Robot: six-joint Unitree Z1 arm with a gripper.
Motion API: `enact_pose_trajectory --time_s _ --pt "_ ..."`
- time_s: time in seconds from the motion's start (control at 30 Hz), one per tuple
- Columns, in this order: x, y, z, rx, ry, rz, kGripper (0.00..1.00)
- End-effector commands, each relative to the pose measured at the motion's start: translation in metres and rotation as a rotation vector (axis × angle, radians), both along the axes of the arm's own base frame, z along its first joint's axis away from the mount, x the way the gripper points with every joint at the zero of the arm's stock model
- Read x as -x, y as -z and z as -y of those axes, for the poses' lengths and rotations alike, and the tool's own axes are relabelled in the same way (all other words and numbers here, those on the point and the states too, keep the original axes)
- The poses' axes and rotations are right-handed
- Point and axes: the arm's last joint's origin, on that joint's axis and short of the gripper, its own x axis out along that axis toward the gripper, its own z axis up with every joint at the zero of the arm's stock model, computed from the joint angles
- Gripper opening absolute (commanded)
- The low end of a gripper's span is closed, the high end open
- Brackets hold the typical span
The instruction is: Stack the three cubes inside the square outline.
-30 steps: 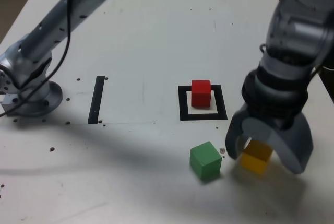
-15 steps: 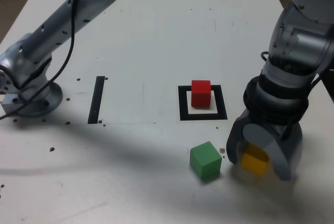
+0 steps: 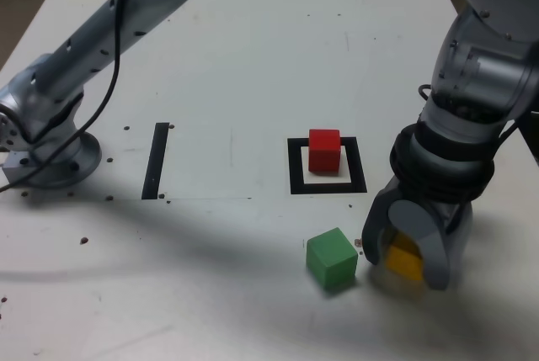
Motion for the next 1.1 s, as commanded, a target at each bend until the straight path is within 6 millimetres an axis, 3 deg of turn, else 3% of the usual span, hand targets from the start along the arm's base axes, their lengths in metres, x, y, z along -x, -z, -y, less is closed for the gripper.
enact_pose_trajectory --time_s 0.0,0.23,0.43,0.6,0.83,1.07 --pt "0.001 -0.001 -0.001 0.002 0.001 0.001 0.28" --pt "0.008 -0.018 -0.008 -0.027 -0.026 0.02 0.28" --pt "0.031 -0.059 -0.049 -0.121 -0.133 0.026 0.28" --pt "0.056 -0.081 -0.093 -0.16 -0.275 0.006 0.28" --pt "0.08 -0.079 -0.137 -0.123 -0.428 -0.005 0.28" --pt "0.084 -0.067 -0.156 -0.025 -0.519 0.013 0.28"
